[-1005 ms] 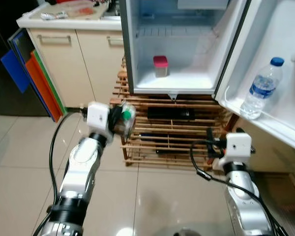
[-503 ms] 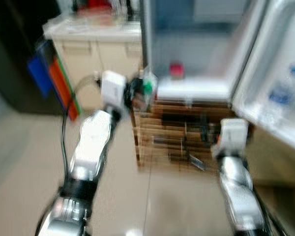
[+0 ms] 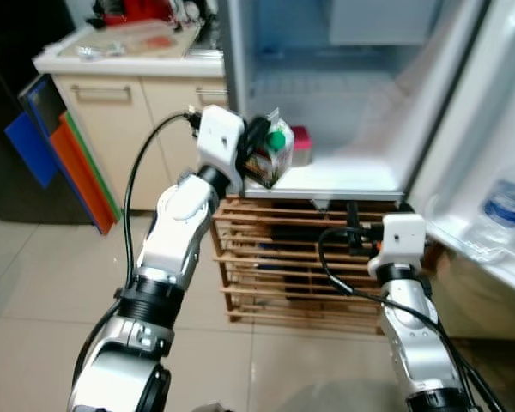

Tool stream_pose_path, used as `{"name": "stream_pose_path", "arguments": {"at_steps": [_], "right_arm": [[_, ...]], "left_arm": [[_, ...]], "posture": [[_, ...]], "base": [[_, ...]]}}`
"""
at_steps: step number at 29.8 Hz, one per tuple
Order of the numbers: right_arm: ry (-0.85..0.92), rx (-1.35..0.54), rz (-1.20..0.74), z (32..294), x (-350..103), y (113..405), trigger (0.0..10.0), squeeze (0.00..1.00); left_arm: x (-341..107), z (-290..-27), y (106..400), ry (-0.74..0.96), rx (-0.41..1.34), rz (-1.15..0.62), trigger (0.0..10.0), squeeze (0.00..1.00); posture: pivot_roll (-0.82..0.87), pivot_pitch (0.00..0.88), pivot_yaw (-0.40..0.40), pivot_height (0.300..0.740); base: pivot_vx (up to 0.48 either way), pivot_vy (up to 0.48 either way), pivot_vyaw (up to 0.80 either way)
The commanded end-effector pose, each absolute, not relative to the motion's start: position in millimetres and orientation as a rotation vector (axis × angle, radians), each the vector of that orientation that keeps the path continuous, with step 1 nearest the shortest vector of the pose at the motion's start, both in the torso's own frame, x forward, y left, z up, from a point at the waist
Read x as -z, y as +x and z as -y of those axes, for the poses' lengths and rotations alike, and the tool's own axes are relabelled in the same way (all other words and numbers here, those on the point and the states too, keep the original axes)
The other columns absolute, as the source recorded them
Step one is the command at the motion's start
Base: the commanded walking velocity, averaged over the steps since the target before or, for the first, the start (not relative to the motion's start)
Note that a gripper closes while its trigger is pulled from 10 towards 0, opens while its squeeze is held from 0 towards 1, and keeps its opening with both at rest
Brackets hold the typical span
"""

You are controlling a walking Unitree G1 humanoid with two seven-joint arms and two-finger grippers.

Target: Restocking fridge

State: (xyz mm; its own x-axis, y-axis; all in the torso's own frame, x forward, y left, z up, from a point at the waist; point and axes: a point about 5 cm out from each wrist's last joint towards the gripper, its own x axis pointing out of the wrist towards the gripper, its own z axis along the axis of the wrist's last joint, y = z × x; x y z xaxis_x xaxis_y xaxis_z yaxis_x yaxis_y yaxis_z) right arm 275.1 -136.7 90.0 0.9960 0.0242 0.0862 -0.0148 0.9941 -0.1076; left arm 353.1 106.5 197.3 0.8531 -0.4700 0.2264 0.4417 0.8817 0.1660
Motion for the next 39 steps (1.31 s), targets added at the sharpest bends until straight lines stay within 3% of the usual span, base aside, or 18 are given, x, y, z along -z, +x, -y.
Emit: {"name": "stream_pose_path", "arguments": {"at_steps": [1,17,25,29,39], "right_arm": [[-0.115,-0.002,0.086,146,-90,275,10.0,0.0],[-0.127,-0.034,0.061,145,-85,249,10.0,0.0],[-0.112,-0.017,0.044,142,-81,241,10.0,0.0],[-0.119,-0.02,0.027,142,-79,238,10.0,0.0],[-0.118,-0.022,0.015,141,-78,238,10.0,0.0]], "left_arm": [[-207,-93,355,0.116,0.533,0.297,10.0,0.0],[-268,-52,389,0.115,0.596,0.392,10.0,0.0],[-273,-40,398,0.07,0.55,0.372,10.0,0.0],[-269,-16,391,0.054,0.588,0.381,10.0,0.0],[-253,-7,385,0.036,0.589,0.362,10.0,0.0]], "posture": [[-0.12,0.0,0.049,0.74],[-0.18,0.015,0.077,0.74],[-0.19,0.031,0.091,0.74],[-0.21,0.035,0.095,0.74],[-0.2,0.048,0.095,0.74]], "base": [[0.48,0.0,0.0],[0.03,0.0,0.0],[0.311,0.0,0.0],[0.44,-0.066,0.0],[0.102,-0.099,0.0]]}}
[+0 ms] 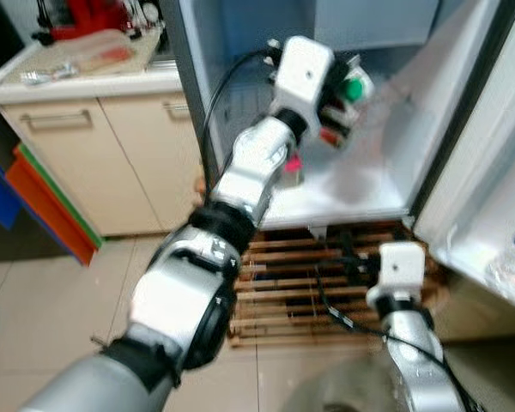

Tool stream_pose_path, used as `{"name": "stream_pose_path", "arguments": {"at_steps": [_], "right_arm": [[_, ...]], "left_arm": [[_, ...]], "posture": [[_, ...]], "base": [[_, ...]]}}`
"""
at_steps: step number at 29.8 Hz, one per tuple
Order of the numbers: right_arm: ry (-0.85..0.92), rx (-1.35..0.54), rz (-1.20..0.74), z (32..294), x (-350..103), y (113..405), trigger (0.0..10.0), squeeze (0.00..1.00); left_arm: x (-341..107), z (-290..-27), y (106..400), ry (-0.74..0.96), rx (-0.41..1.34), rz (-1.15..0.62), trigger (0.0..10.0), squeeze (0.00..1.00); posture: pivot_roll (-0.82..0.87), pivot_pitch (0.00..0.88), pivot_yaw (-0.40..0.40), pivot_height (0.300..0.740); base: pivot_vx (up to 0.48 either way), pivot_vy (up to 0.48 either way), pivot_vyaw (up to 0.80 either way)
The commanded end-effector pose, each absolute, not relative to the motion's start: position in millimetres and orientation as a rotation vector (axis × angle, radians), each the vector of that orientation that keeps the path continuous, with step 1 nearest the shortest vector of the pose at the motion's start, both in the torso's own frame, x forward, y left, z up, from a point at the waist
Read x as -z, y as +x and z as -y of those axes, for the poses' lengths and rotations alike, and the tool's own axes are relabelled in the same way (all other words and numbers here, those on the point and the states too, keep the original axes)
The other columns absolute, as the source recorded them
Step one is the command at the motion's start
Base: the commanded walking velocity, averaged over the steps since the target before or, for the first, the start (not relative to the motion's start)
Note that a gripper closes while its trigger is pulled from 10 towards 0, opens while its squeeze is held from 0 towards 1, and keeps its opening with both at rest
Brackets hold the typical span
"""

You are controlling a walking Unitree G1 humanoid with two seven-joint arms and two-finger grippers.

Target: Restocking fridge

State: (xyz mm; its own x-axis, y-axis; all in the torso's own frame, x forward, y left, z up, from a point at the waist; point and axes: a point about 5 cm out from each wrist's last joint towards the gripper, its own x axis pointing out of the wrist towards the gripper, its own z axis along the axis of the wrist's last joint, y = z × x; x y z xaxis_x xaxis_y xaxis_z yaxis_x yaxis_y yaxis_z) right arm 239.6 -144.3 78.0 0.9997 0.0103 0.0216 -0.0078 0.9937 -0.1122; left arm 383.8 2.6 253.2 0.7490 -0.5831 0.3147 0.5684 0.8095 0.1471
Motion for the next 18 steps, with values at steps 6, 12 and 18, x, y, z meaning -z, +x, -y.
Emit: {"name": "stream_pose_path", "arguments": {"at_steps": [6,12,18], "right_arm": [[-0.115,-0.031,0.006,139,-77,236,10.0,0.0],[-0.111,-0.043,-0.02,134,-74,223,10.0,0.0],[-0.108,-0.025,-0.056,137,-70,206,10.0,0.0]], "left_arm": [[-255,-15,389,0.009,0.488,0.362,10.0,0.0],[-280,-23,395,0.014,0.368,0.411,10.0,0.0],[-298,-39,401,0.058,0.267,0.457,10.0,0.0]], "posture": [[-0.2,0.065,0.099,0.74],[-0.21,0.129,0.115,0.74],[-0.24,0.19,0.119,0.74]], "base": [[0.0,0.0,0.0],[0.0,0.0,0.0],[0.0,0.0,0.0]]}}
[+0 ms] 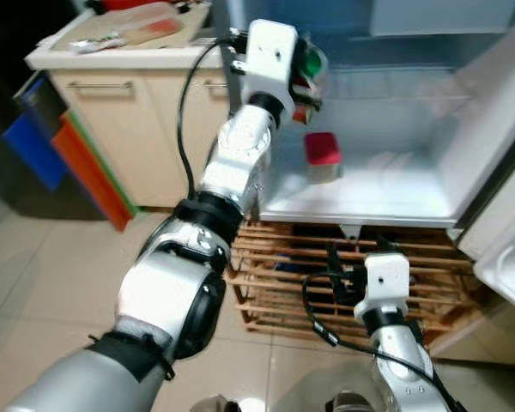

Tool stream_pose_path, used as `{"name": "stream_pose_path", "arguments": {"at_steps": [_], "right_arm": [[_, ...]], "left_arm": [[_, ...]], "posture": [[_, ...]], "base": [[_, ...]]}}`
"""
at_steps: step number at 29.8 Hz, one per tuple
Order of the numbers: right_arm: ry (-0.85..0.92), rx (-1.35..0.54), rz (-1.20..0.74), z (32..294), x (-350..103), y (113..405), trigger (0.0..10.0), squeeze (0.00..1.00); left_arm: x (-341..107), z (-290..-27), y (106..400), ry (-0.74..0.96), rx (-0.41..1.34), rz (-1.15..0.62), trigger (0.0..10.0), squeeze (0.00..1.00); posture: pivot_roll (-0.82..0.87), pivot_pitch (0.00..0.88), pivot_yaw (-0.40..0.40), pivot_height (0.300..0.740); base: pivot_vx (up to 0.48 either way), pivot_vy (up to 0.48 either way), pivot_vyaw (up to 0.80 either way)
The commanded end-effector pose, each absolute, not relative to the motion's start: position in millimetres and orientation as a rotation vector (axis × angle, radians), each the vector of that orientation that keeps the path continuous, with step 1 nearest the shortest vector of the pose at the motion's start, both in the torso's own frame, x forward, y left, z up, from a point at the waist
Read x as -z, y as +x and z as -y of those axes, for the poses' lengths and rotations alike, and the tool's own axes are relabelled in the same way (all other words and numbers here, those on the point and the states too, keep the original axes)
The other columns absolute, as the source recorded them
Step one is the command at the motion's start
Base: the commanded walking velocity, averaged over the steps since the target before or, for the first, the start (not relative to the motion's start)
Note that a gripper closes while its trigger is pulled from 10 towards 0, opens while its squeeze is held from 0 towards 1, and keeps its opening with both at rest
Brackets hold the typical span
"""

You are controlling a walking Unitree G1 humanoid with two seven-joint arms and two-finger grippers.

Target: Restocking fridge

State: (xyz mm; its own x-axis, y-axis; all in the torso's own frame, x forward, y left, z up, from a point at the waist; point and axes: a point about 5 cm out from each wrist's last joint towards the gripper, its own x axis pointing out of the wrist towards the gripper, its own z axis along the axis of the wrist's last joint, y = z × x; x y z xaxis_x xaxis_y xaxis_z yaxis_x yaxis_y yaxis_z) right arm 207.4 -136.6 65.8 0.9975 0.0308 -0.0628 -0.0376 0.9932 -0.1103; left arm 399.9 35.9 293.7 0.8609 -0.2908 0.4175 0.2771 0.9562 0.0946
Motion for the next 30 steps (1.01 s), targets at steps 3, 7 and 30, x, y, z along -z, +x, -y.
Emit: {"name": "stream_pose_path", "arguments": {"at_steps": [3,7,30], "right_arm": [[-0.11,-0.021,-0.084,140,-72,184,10.0,0.0],[-0.119,0.0,-0.115,145,-73,164,10.0,0.0],[-0.101,0.029,-0.212,136,-72,137,10.0,0.0]], "left_arm": [[-304,-44,405,0.075,0.252,0.466,10.0,0.0],[-303,-40,407,0.078,0.273,0.43,10.0,0.0],[-279,14,392,-0.013,0.389,0.327,10.0,0.0]], "posture": [[-0.27,0.243,0.11,0.74],[-0.33,0.275,0.109,0.74],[-0.35,0.296,0.123,0.74]], "base": [[0.0,0.0,0.0],[0.0,0.0,0.0],[0.0,0.0,0.0]]}}
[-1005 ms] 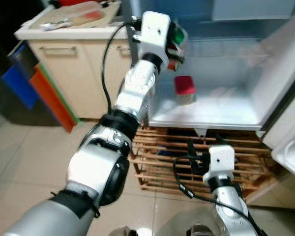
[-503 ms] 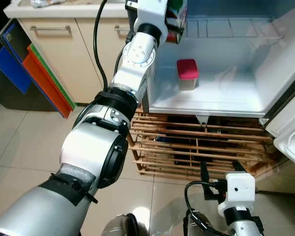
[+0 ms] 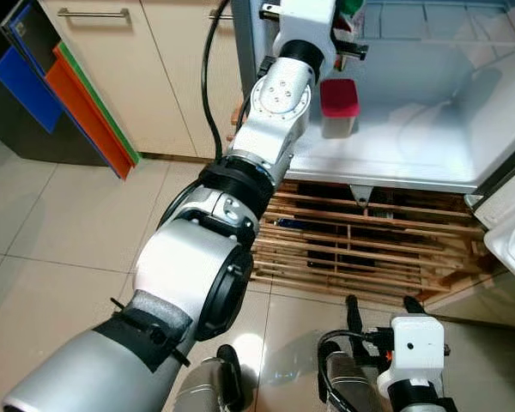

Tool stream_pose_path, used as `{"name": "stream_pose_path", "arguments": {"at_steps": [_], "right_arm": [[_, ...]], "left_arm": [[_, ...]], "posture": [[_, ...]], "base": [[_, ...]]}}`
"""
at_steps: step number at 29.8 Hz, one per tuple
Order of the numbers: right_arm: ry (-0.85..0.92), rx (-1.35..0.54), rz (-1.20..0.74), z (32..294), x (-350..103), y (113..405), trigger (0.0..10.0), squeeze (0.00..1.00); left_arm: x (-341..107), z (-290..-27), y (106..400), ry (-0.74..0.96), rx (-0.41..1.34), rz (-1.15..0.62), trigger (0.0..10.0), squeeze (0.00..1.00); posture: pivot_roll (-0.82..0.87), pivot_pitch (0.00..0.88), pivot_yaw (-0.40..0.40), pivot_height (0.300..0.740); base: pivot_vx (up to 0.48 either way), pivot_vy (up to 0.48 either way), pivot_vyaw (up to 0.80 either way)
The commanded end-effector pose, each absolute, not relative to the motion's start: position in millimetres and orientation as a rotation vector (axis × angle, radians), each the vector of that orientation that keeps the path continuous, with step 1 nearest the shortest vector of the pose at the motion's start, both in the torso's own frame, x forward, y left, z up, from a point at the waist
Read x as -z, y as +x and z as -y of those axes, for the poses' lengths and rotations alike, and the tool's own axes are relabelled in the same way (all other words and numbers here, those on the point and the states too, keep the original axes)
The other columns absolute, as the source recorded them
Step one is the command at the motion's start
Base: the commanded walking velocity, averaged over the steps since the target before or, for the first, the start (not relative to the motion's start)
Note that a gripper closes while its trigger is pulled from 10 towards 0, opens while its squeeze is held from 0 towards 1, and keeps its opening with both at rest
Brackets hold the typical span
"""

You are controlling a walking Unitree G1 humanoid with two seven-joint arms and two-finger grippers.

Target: Restocking fridge

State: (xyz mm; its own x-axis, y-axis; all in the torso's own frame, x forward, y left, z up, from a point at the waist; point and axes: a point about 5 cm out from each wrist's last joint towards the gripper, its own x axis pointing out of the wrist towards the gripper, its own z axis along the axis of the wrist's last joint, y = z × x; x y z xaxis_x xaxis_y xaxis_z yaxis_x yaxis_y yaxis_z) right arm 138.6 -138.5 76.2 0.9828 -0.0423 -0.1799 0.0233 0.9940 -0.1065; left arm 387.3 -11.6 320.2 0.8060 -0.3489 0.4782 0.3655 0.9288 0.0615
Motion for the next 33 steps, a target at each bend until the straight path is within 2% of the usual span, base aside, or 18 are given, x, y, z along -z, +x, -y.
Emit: {"name": "stream_pose_path", "arguments": {"at_steps": [1,11,14,15,16,22,25,33], "right_arm": [[-0.1,0.026,-0.211,135,-71,138,10.0,0.0],[-0.092,0.038,-0.211,131,-67,144,10.0,0.0],[-0.084,0.045,-0.212,129,-66,146,10.0,0.0],[-0.082,0.046,-0.21,128,-66,148,10.0,0.0],[-0.078,0.047,-0.207,127,-67,150,10.0,0.0],[-0.065,0.05,-0.201,121,-67,152,10.0,0.0],[-0.053,0.057,-0.212,119,-63,147,10.0,0.0],[-0.051,0.069,-0.223,119,-61,140,10.0,0.0]], "left_arm": [[-281,15,392,-0.012,0.396,0.334,10.0,0.0],[-303,31,386,-0.006,0.454,0.372,10.0,0.0],[-312,45,378,0.121,0.489,0.464,10.0,0.0],[-308,56,373,0.232,0.534,0.457,10.0,0.0],[-305,57,373,0.245,0.536,0.441,10.0,0.0],[-296,45,382,0.299,0.489,0.397,10.0,0.0],[-309,32,389,0.303,0.422,0.409,10.0,0.0],[-321,20,395,0.189,0.38,0.4,10.0,0.0]], "posture": [[-0.35,0.293,0.124,0.74],[-0.35,0.255,0.155,0.74],[-0.35,0.253,0.159,0.74],[-0.34,0.253,0.163,0.74],[-0.34,0.254,0.169,0.74],[-0.32,0.261,0.191,0.74],[-0.32,0.268,0.202,0.74],[-0.35,0.292,0.206,0.74]], "base": [[0.0,0.0,0.0],[0.0,0.0,0.0],[0.0,0.0,0.0],[0.0,0.0,0.0],[0.0,0.0,0.0],[0.0,0.0,0.0],[0.0,0.0,0.0],[0.0,0.0,0.0]]}}
